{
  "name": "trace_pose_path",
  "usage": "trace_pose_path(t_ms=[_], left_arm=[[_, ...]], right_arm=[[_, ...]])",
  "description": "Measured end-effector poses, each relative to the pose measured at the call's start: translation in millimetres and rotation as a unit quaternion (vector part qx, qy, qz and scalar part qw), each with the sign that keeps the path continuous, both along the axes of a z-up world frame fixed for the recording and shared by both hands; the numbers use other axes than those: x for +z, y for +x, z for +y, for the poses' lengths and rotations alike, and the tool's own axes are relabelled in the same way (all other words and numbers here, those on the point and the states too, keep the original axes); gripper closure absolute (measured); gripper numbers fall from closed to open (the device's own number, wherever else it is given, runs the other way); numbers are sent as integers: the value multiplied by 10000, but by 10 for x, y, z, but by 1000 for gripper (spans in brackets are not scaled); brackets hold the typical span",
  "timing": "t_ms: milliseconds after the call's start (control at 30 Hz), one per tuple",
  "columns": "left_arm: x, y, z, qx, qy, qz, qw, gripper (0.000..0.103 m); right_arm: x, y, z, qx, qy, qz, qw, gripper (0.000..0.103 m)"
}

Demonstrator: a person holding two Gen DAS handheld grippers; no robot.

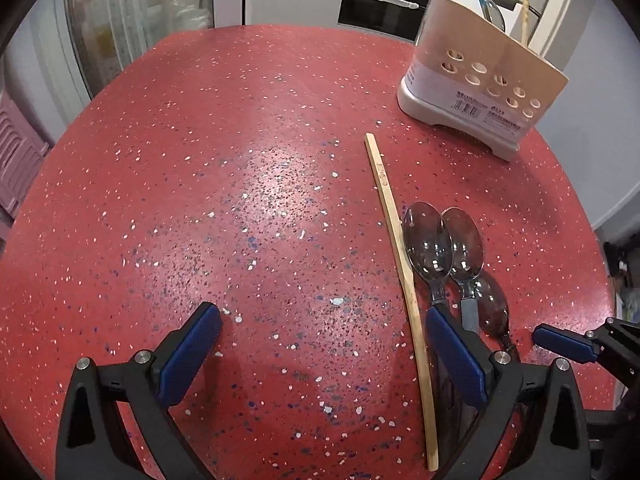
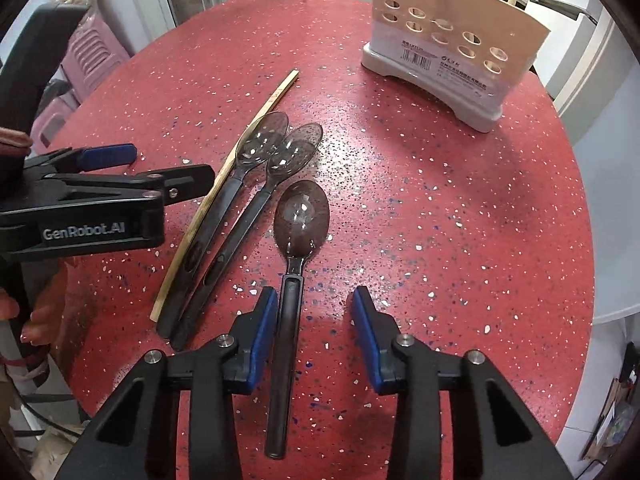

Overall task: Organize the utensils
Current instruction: 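Move both grippers back down to the remaining spoons and chopstick, then grasp a dark spoon handle with the right gripper while the left grasps the last plain chopstick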

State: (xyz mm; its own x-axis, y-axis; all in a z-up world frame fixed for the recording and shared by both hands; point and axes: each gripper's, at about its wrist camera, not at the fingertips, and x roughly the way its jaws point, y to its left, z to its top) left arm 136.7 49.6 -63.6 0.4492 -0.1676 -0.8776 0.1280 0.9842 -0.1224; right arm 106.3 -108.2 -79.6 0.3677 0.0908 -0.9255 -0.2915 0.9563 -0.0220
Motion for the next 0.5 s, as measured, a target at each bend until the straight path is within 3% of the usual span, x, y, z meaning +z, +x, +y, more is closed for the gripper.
trace_pose_path(t_ms=[500], left_arm=[[-59, 215, -261, -251, 594, 130, 9978, 0]], right_arm=[[17, -2, -14, 44, 46, 19, 10000, 62]])
